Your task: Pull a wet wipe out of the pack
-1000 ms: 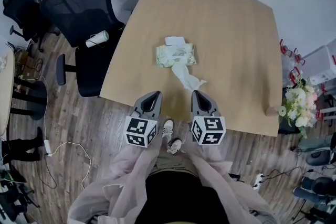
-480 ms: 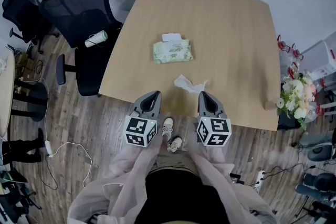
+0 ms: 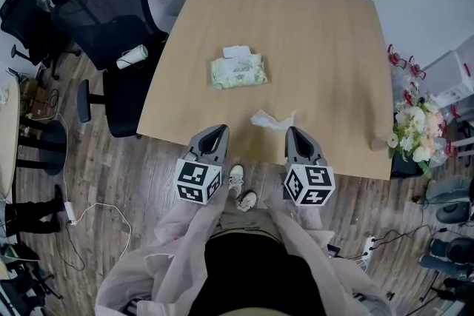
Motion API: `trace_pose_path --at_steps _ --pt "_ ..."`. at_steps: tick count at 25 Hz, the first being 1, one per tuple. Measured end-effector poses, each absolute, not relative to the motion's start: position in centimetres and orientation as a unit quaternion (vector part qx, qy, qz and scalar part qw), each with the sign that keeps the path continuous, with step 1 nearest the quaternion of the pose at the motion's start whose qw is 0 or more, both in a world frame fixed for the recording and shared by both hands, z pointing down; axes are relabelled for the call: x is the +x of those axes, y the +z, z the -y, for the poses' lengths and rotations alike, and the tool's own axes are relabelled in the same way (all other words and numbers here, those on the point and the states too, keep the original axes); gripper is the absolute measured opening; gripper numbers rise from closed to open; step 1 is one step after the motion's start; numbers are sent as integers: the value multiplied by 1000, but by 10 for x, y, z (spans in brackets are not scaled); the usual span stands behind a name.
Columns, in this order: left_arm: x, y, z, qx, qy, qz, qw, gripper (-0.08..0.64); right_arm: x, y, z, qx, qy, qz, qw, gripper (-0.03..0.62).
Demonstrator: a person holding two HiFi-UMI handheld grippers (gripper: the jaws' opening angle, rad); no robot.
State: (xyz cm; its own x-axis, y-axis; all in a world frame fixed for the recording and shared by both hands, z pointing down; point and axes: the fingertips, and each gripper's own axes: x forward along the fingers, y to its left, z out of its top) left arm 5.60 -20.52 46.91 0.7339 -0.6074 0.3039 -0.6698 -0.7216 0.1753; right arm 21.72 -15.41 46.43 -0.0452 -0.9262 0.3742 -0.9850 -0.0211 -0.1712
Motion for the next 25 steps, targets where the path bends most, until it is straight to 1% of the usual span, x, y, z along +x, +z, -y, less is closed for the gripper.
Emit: trace_pose_path --at_steps 11,25 --pt "66 465 211 928 114 327 134 11 218 458 162 684 200 698 63 8" --pt "66 467 215 928 117 325 139 11 212 459 167 680 201 702 68 8"
